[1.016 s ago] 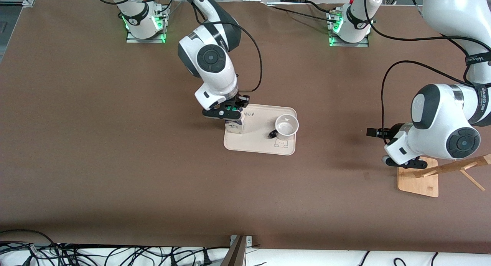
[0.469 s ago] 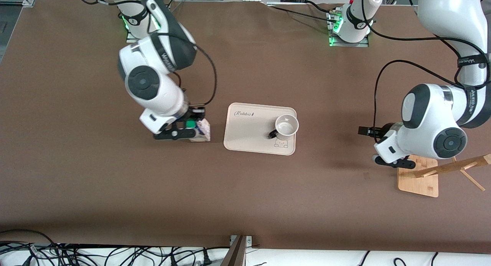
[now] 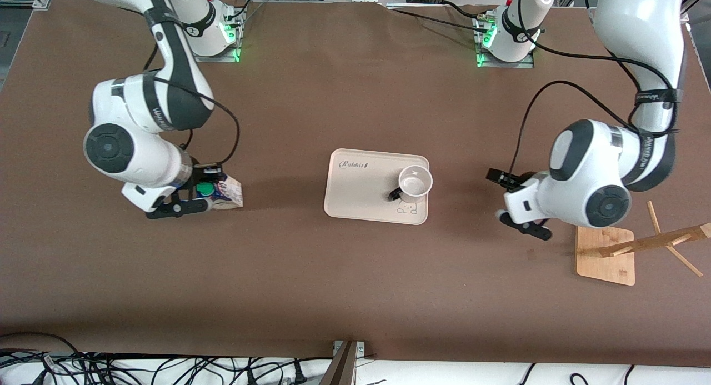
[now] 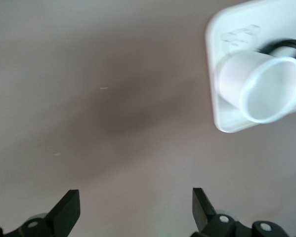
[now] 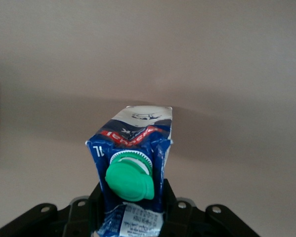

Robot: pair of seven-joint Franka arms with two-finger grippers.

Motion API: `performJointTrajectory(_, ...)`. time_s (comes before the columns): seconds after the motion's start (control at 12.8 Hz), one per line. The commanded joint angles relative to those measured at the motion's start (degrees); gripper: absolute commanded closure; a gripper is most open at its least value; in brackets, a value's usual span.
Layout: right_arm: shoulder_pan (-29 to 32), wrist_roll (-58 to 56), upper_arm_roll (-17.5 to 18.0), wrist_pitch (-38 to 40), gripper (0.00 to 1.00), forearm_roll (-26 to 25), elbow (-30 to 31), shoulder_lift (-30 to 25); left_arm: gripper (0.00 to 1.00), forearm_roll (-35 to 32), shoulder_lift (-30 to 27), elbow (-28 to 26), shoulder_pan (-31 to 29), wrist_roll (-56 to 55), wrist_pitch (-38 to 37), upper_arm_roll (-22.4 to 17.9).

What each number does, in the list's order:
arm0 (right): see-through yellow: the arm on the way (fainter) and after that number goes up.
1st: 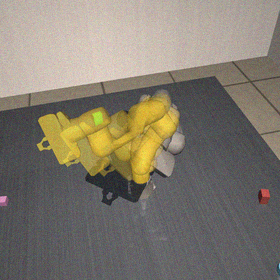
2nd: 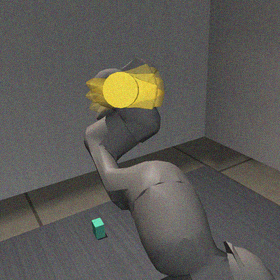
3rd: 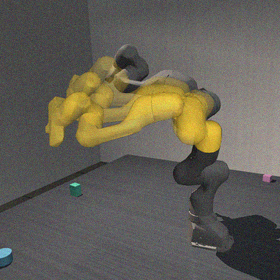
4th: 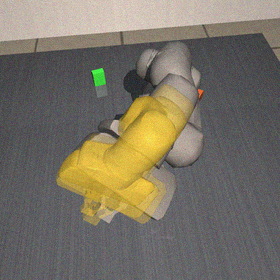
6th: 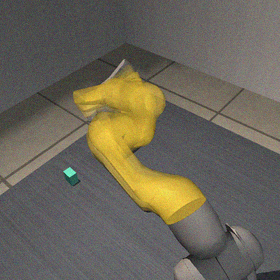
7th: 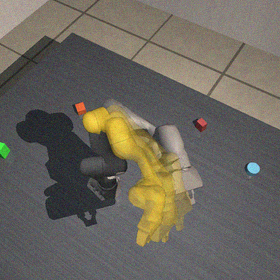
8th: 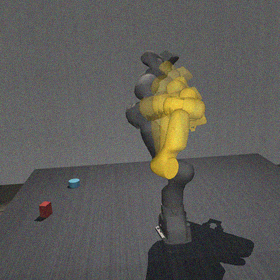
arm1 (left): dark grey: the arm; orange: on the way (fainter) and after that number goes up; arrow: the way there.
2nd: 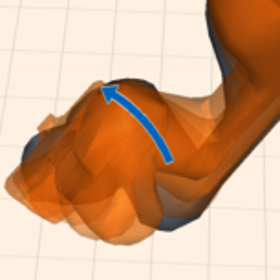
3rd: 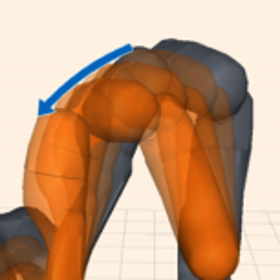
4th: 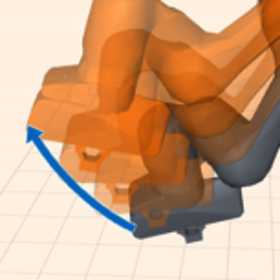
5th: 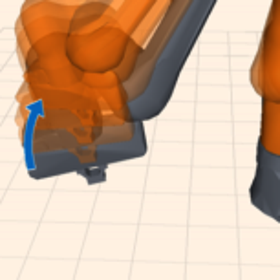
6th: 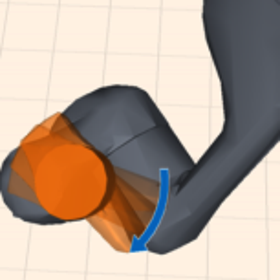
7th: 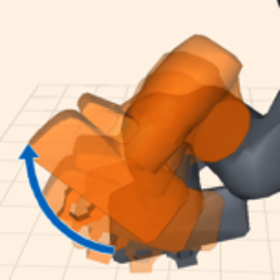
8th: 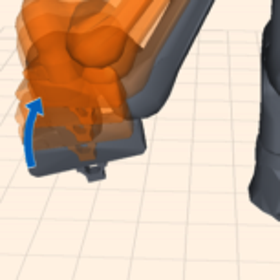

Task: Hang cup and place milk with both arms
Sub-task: 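Set the carton on the table while the left gripper reaches the mug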

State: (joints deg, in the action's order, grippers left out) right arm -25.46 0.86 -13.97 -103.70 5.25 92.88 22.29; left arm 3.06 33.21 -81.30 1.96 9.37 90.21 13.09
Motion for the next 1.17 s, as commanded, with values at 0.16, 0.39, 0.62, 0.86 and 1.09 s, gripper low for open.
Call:
performJointTrajectory(0.16,-0.5,-3.7,-3.2,-12.2,0.54,0.6,19.2,-9.4,0.00,0.8,4.0,0.4,-0.6,2.5,0.7,8.9)
performJointTrajectory(0.39,-0.4,-3.7,-3.5,-13.9,0.53,0.9,20.9,-9.1,0.00,0.2,6.1,-0.7,0.0,2.6,8.6,12.4)
performJointTrajectory(0.62,0.1,-3.4,-3.6,-14.5,0.17,0.9,20.6,-8.2,0.00,-0.3,7.2,-0.8,0.7,2.6,12.3,14.9)
performJointTrajectory(0.86,0.2,-2.4,-3.6,-13.6,0.00,2.4,18.8,-8.4,0.00,-1.3,7.7,-1.6,1.5,2.5,15.1,16.9)
performJointTrajectory(1.09,0.2,-0.3,-3.4,-12.1,0.00,2.6,16.7,-9.2,0.00,-6.6,7.7,-1.8,3.6,2.2,15.3,17.8)
